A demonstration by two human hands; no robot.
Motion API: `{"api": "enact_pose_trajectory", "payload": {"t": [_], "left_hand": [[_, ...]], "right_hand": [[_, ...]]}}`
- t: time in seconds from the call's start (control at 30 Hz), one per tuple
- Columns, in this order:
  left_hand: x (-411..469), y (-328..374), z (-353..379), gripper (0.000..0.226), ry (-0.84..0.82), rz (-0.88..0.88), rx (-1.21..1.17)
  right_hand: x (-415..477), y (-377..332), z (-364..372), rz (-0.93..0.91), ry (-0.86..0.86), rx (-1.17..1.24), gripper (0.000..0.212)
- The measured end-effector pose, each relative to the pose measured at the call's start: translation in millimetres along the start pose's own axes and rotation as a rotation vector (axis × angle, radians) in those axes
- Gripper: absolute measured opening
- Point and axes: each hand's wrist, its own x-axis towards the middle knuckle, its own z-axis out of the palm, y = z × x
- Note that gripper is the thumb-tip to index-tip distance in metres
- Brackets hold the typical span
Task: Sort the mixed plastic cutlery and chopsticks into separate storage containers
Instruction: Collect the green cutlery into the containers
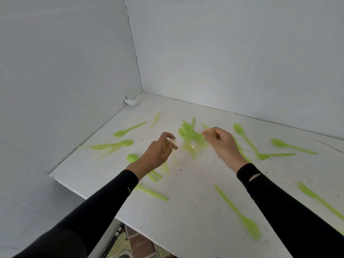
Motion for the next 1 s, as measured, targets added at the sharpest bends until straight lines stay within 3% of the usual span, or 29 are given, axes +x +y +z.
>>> {"api": "enact_pose_trajectory", "payload": {"t": [0.13,0.27,0.33,0.43,0.53,0.63,0.7,0.83,1.0], "left_hand": [[0.7,-13.3,-17.9,0.035,0.045,-0.045,-0.068],[0.6,-22.0,-31.0,0.029,0.168,-0.150,-0.149],[-0.2,-29.6,-37.0,0.021,0.235,-0.183,-0.135],[-2.8,-42.8,-55.3,0.025,0.307,-0.248,-0.139],[-5.4,-61.3,-82.9,0.010,0.390,-0.362,0.002],[-13.2,-90.2,-108.1,0.016,0.409,-0.471,0.152],[-20.1,-111.6,-118.8,0.012,0.406,-0.539,0.227],[-24.5,-139.9,-146.8,0.024,0.436,-0.628,0.379],[-13.3,-149.3,-174.1,0.030,0.125,-0.735,0.674]], "right_hand": [[12.0,-9.5,16.8,0.029,-0.055,0.155,0.012],[23.0,-16.3,39.0,0.118,-0.228,0.230,0.005],[30.9,-16.0,51.0,0.163,-0.300,0.019,0.020],[44.4,-9.4,66.2,0.127,-0.412,-0.505,0.042],[51.7,0.5,73.7,0.050,-0.435,-0.866,0.053],[58.2,10.6,75.3,-0.031,-0.456,-1.133,0.056],[61.9,18.8,76.2,-0.024,-0.477,-1.194,0.049],[66.5,37.9,78.6,-0.058,-0.458,-1.146,0.028],[70.5,32.4,78.8,-0.078,-0.419,-1.075,0.017]]}}
